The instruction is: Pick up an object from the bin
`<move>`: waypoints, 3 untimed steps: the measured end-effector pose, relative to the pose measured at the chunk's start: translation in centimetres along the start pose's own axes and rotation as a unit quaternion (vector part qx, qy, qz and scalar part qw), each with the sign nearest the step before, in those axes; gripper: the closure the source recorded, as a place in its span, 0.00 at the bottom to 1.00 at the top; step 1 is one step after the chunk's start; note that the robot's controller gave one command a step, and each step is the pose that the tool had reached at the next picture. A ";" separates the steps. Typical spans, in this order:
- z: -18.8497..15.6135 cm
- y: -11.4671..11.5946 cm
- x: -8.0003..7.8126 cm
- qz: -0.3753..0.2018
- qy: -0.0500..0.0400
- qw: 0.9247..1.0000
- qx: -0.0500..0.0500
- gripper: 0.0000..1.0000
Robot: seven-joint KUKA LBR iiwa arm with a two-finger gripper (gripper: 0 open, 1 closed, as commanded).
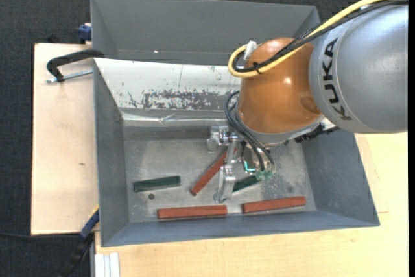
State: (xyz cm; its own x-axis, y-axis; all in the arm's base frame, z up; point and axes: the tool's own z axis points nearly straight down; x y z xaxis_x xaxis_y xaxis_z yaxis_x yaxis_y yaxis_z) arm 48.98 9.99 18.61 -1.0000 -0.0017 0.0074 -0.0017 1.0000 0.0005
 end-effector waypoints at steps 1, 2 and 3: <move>-0.4 -0.1 -0.2 0.001 -0.004 1.000 0.000 0.00; 5.5 -1.7 -0.8 -0.020 -0.007 1.000 -0.001 0.00; 11.0 -3.6 -3.9 -0.039 -0.006 0.999 0.000 0.00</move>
Offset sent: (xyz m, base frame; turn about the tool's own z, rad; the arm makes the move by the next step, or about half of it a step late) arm 0.0104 -0.0336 -0.1161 -0.0755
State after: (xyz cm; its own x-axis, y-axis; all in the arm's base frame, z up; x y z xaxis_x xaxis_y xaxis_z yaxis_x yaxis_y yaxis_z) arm 52.82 6.36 7.59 -0.9968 -0.0797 -0.0043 -0.0797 0.9968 0.0011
